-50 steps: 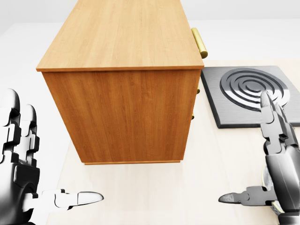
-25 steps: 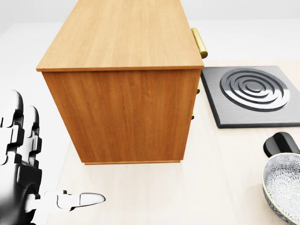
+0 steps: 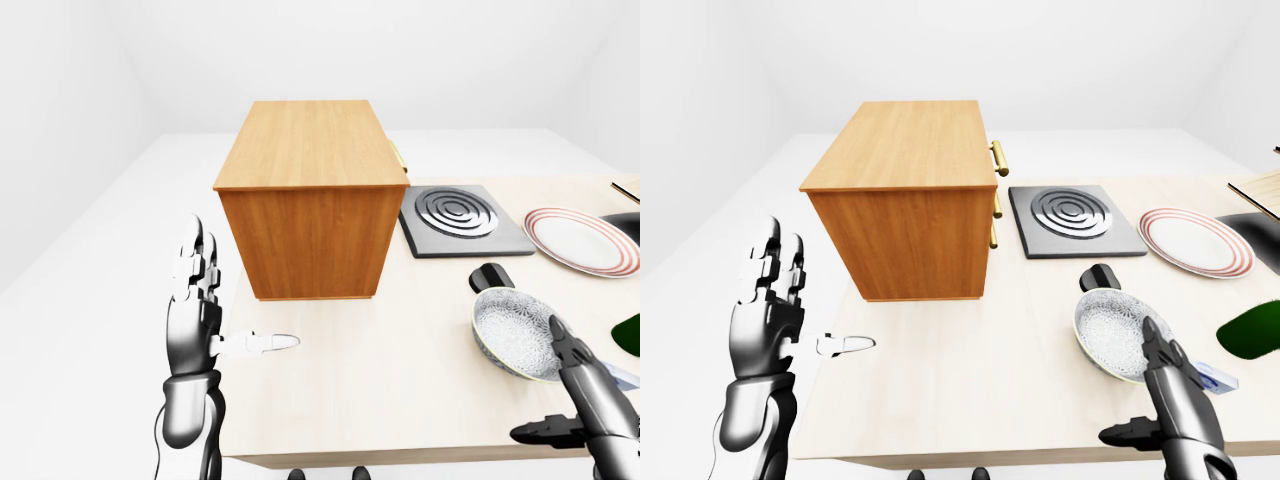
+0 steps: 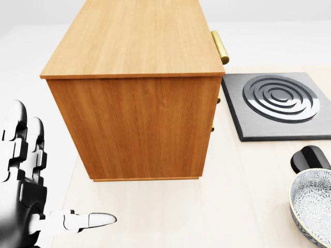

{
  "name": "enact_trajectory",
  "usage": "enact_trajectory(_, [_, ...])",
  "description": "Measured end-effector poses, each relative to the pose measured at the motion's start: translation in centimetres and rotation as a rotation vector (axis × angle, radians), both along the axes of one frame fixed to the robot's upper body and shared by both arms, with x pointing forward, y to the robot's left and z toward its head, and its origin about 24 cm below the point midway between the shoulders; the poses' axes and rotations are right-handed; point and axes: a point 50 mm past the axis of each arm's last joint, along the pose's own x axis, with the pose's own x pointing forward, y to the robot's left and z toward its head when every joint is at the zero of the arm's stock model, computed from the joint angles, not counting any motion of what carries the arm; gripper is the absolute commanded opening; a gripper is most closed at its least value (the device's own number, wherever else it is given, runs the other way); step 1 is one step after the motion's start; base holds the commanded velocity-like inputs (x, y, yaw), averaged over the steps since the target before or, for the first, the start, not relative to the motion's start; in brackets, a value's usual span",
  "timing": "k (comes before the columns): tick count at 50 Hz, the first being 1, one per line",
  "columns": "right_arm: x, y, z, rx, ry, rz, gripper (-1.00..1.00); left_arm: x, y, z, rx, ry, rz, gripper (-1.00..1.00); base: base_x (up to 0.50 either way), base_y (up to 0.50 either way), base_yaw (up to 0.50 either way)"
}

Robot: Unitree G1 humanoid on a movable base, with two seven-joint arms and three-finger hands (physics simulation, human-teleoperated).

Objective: Put the bowl on the top of the cabinet.

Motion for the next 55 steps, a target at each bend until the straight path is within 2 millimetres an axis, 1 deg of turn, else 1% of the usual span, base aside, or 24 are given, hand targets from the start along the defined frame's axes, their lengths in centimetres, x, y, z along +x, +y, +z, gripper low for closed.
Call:
enact_trajectory(22, [1.6, 0.0, -0.7, -0.112, 0.044, 0.037, 1.0, 0.1, 0.0, 0.2, 0.0, -0.009, 0.005, 1.0, 0.0, 0.0, 0.0])
enact_trajectory(45, [2.0, 0.3, -2.6, -0.195, 0.104, 0.053, 1.0, 0.1, -0.1, 0.0, 0.0, -0.001, -0.006, 1.0, 0.0, 0.0, 0.0])
enact_trajectory(55, [2.3, 0.6, -3.0, -0.215, 0.113, 0.071, 1.0, 0.1, -0.1, -0.1, 0.0, 0.004, -0.009, 1.0, 0.0, 0.0, 0.0])
